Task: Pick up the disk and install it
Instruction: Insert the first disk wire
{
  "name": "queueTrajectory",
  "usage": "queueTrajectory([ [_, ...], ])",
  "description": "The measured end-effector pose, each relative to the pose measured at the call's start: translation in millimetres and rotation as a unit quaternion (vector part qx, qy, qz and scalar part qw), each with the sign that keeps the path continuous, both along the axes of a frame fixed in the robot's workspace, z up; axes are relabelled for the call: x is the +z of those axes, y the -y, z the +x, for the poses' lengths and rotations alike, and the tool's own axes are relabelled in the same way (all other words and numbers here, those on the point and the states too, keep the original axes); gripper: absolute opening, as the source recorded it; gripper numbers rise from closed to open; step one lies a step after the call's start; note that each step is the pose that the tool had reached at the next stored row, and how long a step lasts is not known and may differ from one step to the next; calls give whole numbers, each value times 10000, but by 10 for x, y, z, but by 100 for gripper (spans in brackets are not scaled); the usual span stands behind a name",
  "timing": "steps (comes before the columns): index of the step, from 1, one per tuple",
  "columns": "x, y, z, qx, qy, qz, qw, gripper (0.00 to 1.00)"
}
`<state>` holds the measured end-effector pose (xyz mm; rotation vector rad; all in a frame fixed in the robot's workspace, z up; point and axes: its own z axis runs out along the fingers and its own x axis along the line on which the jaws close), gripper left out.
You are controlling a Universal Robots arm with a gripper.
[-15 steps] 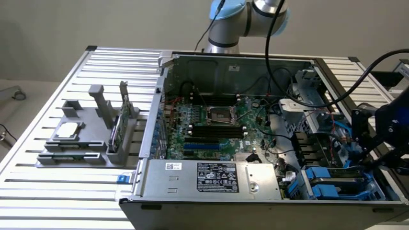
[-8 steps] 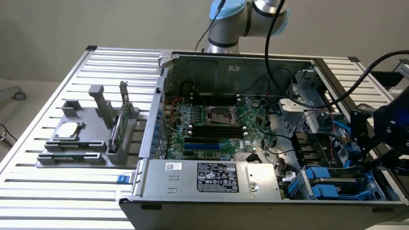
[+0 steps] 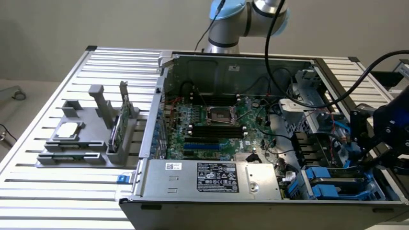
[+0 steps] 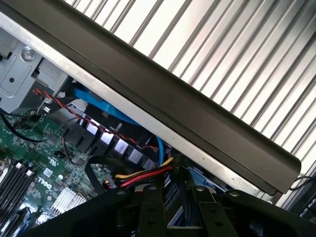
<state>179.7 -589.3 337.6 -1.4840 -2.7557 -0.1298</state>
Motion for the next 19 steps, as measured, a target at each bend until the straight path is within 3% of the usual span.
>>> queueTrajectory([
  [4, -1, -2, 0, 0, 0, 8, 10000, 17],
  [13, 0, -2, -1, 0, -7, 20, 10000, 17],
  [19, 41, -2, -12, -5, -108, 57, 9999, 17],
])
